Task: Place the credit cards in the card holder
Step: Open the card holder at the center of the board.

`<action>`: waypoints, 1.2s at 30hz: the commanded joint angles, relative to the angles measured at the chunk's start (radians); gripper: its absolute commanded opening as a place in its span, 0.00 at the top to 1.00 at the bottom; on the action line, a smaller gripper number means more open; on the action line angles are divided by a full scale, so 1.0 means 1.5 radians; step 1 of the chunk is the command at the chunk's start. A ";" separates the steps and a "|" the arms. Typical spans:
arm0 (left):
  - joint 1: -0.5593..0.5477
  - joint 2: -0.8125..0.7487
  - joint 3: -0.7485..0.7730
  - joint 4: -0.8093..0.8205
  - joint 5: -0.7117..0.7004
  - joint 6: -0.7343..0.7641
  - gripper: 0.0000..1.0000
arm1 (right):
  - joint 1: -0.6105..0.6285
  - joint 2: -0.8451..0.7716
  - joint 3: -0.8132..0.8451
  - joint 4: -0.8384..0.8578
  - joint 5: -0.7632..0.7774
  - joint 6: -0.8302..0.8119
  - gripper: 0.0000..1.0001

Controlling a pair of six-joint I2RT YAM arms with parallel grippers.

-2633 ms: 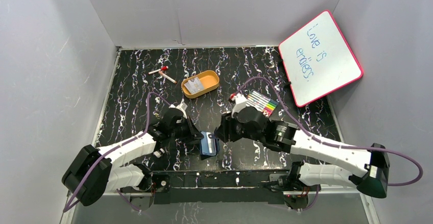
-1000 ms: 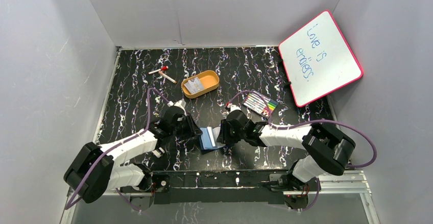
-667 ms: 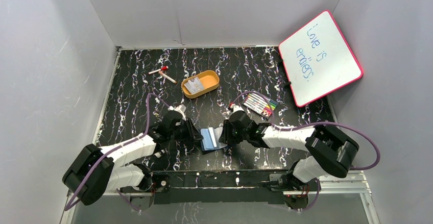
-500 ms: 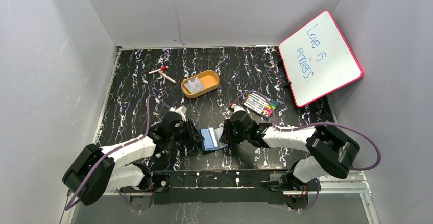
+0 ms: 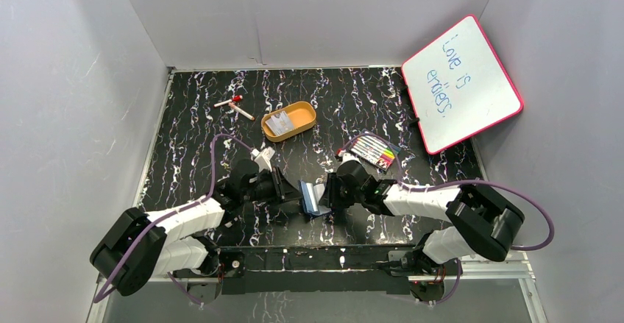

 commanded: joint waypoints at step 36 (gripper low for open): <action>0.004 0.027 0.018 -0.017 -0.018 0.007 1.00 | 0.009 -0.117 0.108 -0.125 0.016 -0.114 0.39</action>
